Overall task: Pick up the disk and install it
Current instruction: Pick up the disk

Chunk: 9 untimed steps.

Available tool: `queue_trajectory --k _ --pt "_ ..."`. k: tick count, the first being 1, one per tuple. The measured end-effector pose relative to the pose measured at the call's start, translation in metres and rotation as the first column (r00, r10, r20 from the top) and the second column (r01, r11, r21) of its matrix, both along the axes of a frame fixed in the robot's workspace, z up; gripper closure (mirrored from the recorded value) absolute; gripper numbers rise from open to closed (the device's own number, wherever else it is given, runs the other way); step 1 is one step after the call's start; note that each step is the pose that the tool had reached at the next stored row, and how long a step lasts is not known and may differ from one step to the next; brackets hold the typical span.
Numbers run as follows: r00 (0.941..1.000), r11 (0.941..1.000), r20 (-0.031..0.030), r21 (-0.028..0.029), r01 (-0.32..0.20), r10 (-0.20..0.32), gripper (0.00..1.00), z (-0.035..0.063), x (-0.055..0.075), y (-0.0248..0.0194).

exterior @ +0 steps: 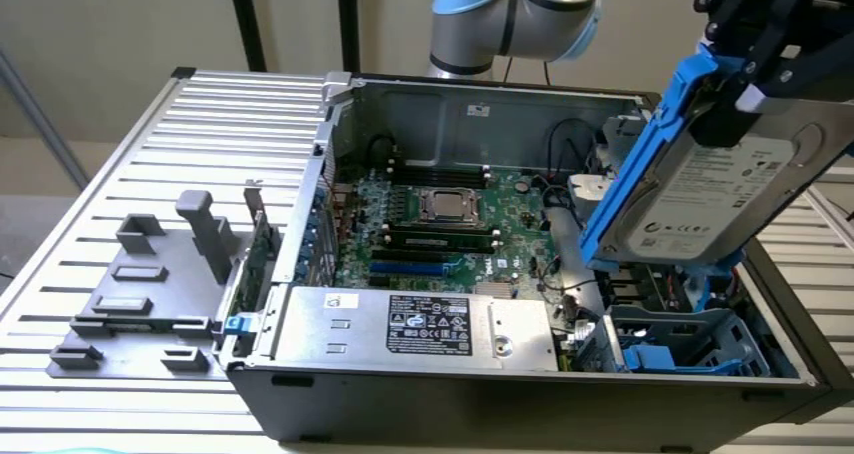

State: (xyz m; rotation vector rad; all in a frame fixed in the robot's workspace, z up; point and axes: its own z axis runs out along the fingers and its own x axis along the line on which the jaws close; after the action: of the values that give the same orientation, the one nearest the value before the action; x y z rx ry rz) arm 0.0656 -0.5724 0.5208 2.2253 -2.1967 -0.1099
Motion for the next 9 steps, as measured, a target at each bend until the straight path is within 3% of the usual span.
queue_trajectory --k 9 --pt "1.0 1.0 -0.0025 0.0018 0.0 0.0 0.67 -0.0027 0.027 -0.0179"
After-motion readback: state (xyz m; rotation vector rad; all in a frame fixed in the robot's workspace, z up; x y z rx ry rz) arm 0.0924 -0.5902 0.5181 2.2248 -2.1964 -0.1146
